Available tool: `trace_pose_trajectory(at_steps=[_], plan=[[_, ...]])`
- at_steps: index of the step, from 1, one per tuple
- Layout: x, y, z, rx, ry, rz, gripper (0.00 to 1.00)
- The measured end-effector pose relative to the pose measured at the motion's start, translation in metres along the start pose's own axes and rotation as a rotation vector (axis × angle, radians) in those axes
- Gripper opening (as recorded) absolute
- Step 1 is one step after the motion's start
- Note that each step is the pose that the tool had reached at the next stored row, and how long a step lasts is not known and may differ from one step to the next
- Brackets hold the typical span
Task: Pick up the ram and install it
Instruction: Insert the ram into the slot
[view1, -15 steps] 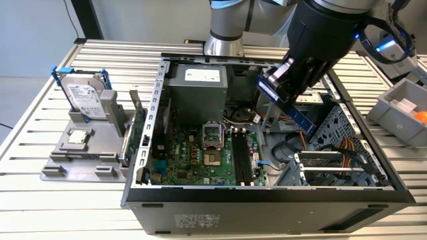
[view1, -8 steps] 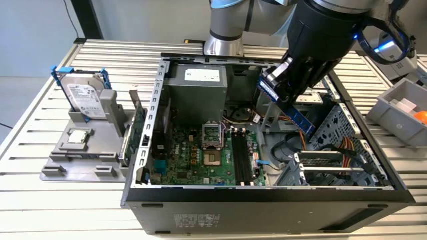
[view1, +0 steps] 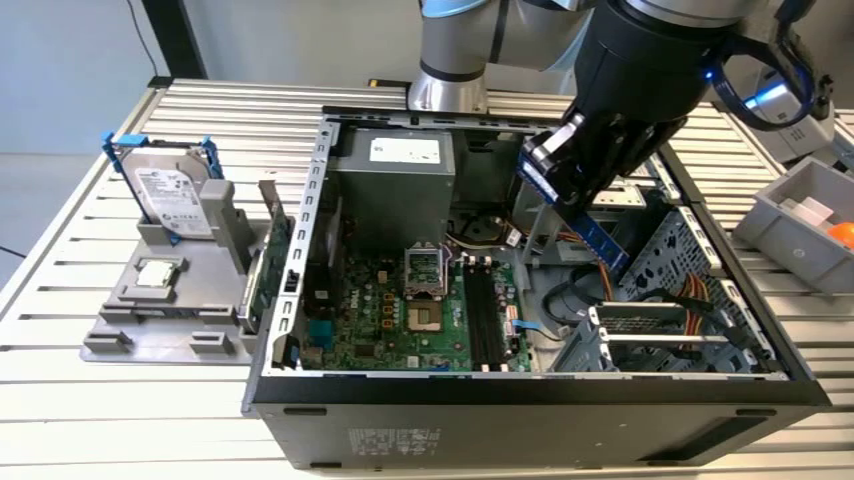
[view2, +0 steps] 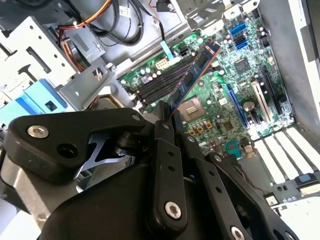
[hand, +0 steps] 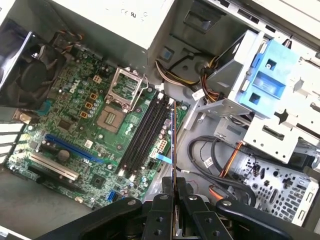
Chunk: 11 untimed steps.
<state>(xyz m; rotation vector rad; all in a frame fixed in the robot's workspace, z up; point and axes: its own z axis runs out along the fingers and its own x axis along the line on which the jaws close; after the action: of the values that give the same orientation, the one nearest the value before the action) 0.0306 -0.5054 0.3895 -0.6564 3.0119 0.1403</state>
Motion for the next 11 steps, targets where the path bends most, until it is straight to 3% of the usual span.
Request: trace_pose_trajectory(at_steps=[11], plan=[[0.0001, 0.0000, 0.0006, 0.0067, -0.0028, 0.054, 0.00]])
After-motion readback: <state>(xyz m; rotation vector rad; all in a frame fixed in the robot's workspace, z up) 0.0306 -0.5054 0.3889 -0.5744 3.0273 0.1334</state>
